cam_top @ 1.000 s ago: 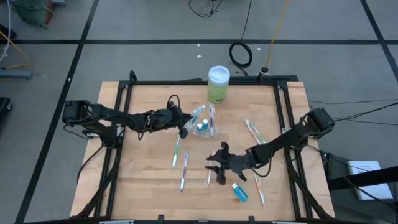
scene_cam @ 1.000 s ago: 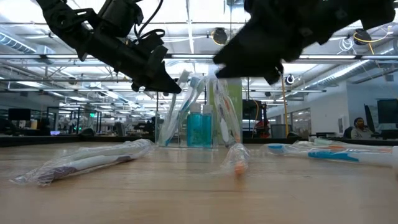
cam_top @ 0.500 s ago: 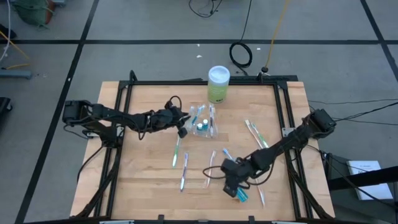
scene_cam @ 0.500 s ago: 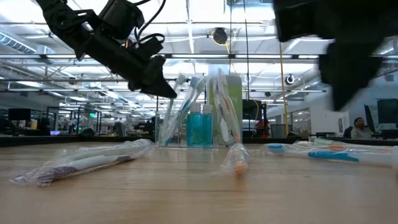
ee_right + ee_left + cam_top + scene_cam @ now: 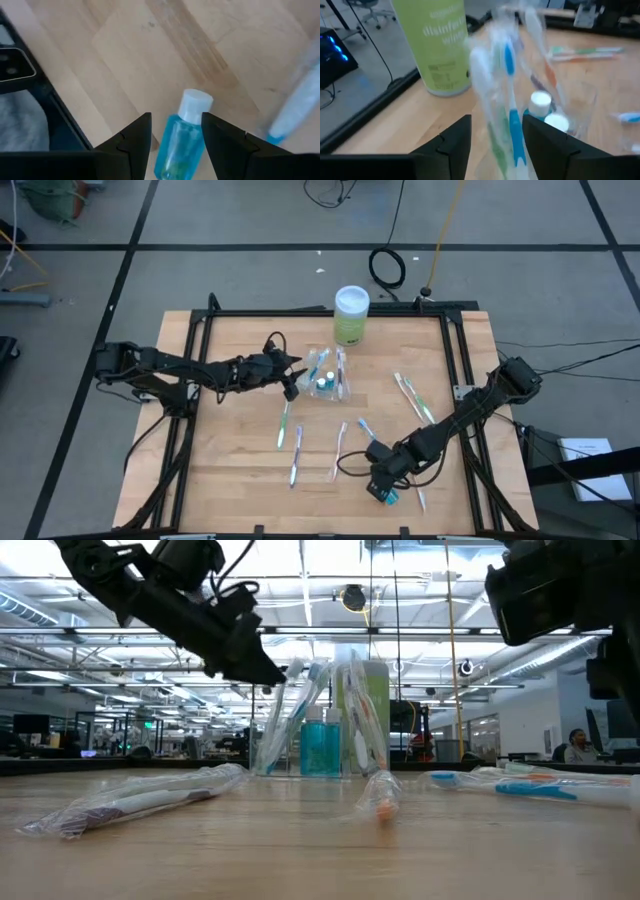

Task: Pick & Place toothbrushing station
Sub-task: Put the blue mouthwash into the transparent organizer

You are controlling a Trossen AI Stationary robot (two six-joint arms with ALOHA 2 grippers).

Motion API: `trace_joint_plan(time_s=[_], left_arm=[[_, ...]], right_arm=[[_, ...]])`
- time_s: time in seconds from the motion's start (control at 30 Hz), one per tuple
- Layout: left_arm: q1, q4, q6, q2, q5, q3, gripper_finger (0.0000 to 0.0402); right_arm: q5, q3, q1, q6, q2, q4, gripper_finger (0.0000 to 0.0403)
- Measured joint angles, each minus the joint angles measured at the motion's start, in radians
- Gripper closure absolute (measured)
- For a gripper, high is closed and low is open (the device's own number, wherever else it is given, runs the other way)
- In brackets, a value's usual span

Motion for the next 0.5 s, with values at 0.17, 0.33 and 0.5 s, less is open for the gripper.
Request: trace_joint_plan(time_s=[0.17, 0.33, 0.5], left_arm=[[0.0, -0.023, 0.001, -0.084, 0.0, 0.0, 0.0231], [0.0, -0.051, 0.002, -0.126, 0.0, 0.0, 0.0241], [0.0, -0.089, 0.002, -0.132, 0.0, 0.0, 0.0245]], right_arm=[[0.018, -0.052, 0.001, -0.015, 0.0, 0.042, 0.0239], [0.02, -0.125, 0.001, 0.01, 0.0, 0.143, 0.0239], [0.026, -0.188, 0.001, 0.008, -0.006, 0.241, 0.0239]])
